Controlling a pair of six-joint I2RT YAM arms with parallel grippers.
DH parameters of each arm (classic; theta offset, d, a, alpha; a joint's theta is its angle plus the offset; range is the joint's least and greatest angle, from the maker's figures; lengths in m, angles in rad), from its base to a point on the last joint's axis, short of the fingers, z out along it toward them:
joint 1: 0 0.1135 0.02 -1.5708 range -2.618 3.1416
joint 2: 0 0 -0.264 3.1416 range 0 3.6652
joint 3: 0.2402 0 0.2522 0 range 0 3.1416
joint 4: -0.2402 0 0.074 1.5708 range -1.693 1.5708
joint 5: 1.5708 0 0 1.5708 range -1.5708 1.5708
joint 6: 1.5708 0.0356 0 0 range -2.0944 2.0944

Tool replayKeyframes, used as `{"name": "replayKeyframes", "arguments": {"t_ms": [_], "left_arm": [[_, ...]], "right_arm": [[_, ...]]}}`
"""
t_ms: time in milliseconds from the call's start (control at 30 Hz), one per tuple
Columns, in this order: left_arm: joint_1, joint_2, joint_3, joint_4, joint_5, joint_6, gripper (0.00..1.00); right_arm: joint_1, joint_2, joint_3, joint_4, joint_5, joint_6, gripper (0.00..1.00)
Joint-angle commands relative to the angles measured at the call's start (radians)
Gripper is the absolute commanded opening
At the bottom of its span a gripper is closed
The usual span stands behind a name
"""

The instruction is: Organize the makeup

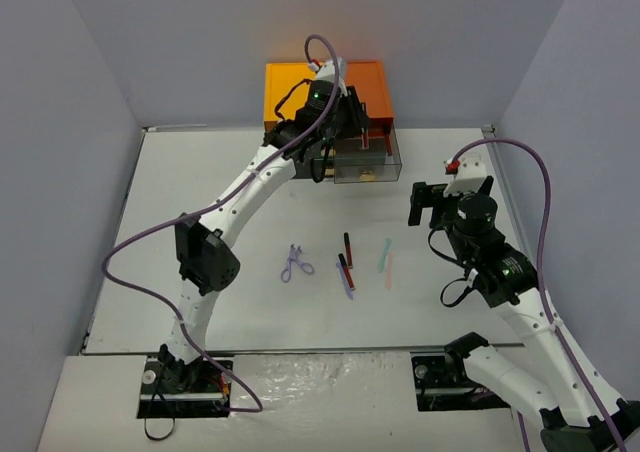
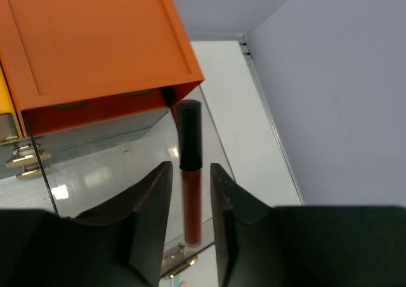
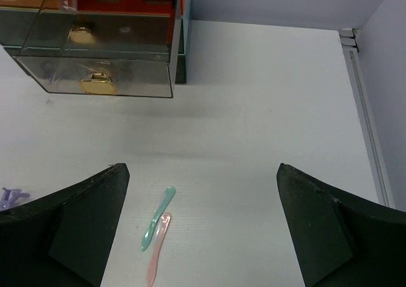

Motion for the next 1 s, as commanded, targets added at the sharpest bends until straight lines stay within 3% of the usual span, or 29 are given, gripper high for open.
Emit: {"name": "replayKeyframes", "arguments": {"t_ms": [0, 233, 433, 467, 567, 600, 633, 733, 967], "left_arm": [[0.018, 0.026, 0.150, -0.070, 0.055, 0.028, 0.41], [0.030, -0.026, 0.124, -0.073, 0.034, 0.065, 0.77], [0.028, -0.242, -0.053, -0.133, -0.059, 0.198, 0.87], [0.031, -0.278, -0.088, -0.144, -0.130, 0.219, 0.87], [0.047, -0.438, -0.304, -0.157, -0.224, 0.276, 0.89], [0.055, -0.479, -0.307, -0.155, -0.225, 0.283, 0.89], [0.074, -0.578, -0.452, -0.145, -0.265, 0.299, 0.91], [0.122, -0.731, -0.691, -0.136, -0.321, 0.315, 0.97], [0.335, -1.017, -1.126, -0.158, -0.358, 0.333, 0.97]], "right_arm": [[-0.008, 0.003, 0.062, 0.031, -0.073, -0.003, 1.00], [-0.007, 0.050, 0.069, 0.017, -0.195, 0.009, 0.96], [0.027, 0.134, 0.008, 0.066, -0.284, 0.083, 0.90], [0.040, 0.142, -0.004, 0.080, -0.281, 0.097, 0.88], [0.139, 0.175, -0.040, 0.131, -0.204, 0.127, 0.86], [0.165, 0.187, -0.044, 0.131, -0.181, 0.131, 0.86], [0.195, 0.215, -0.057, 0.166, -0.154, 0.141, 0.85], [0.248, 0.260, -0.119, 0.223, -0.141, 0.188, 0.81], [0.300, 0.371, -0.242, 0.316, -0.156, 0.261, 0.68]]}}
